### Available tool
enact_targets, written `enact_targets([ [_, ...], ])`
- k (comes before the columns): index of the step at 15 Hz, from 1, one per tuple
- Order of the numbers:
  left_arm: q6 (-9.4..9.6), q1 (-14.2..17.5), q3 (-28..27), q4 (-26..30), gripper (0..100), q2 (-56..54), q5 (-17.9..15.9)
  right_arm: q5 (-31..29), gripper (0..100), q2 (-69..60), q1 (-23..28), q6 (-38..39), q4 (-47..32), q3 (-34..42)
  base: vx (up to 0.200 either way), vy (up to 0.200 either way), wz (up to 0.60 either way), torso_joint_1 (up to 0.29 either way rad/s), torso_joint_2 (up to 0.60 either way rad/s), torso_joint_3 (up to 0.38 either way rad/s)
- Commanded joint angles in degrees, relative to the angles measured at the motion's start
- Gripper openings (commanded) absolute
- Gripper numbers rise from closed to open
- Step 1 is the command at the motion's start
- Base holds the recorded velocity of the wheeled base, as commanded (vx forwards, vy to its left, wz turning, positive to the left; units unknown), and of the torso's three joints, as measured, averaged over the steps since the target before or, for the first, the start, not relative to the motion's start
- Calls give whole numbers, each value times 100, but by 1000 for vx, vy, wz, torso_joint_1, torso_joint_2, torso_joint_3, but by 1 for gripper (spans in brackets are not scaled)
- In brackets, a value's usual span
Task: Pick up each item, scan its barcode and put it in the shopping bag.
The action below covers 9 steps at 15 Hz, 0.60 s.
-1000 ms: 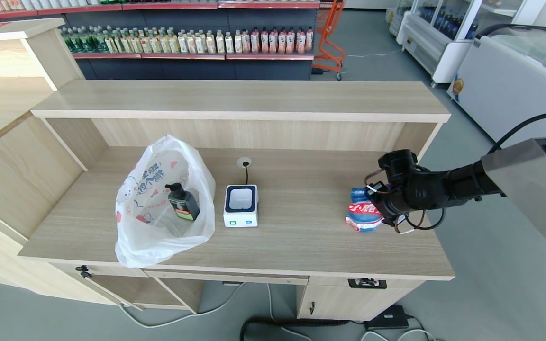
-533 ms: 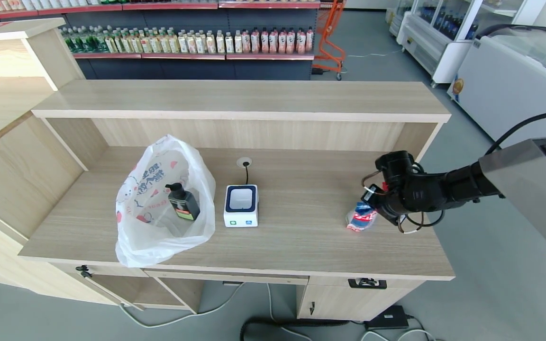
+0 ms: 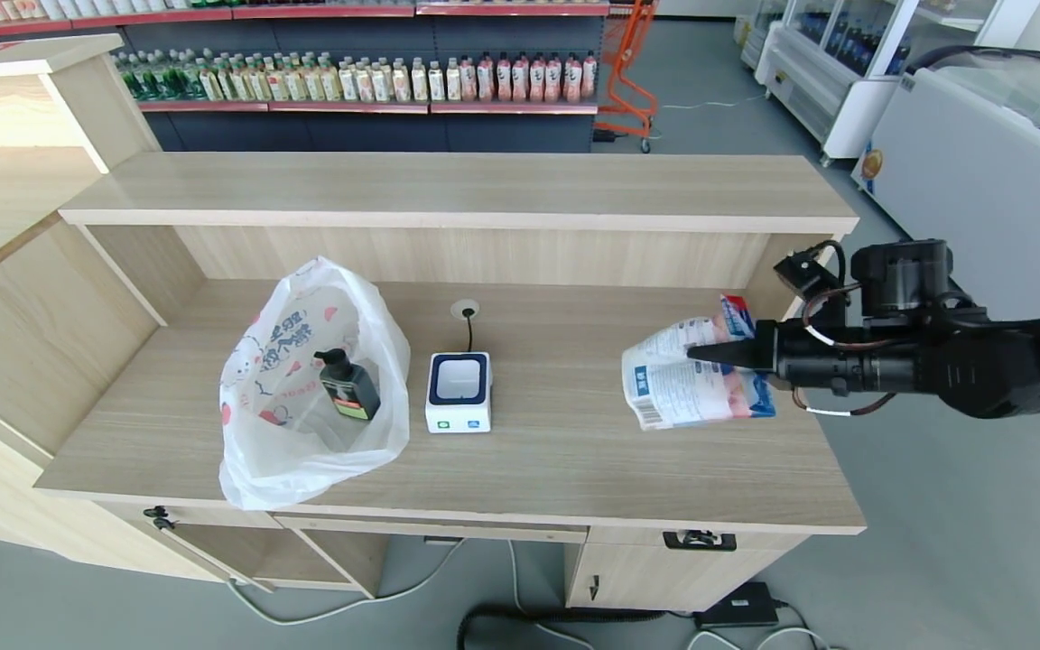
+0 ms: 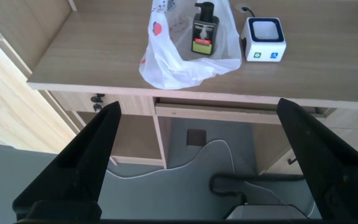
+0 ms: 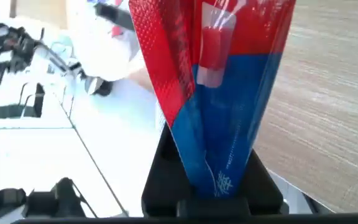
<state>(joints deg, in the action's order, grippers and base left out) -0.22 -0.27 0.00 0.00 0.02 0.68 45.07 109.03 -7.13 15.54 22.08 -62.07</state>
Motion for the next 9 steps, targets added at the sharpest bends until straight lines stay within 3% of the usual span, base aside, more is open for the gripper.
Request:
enact_targets([
  [1,-4,0,0,0,100,-2,2,1206,0,-928,318,-719,200,881,0,0,0,0,0,0],
  [2,-4,0,0,0,100,-2,2,1558,0,-989,256,-842,218,978,0,0,0,0,0,0],
  [9,-4,0,0,0,100,-2,2,1593,0,-1218,-588,-719,192,1549,0,0,0,0,0,0],
])
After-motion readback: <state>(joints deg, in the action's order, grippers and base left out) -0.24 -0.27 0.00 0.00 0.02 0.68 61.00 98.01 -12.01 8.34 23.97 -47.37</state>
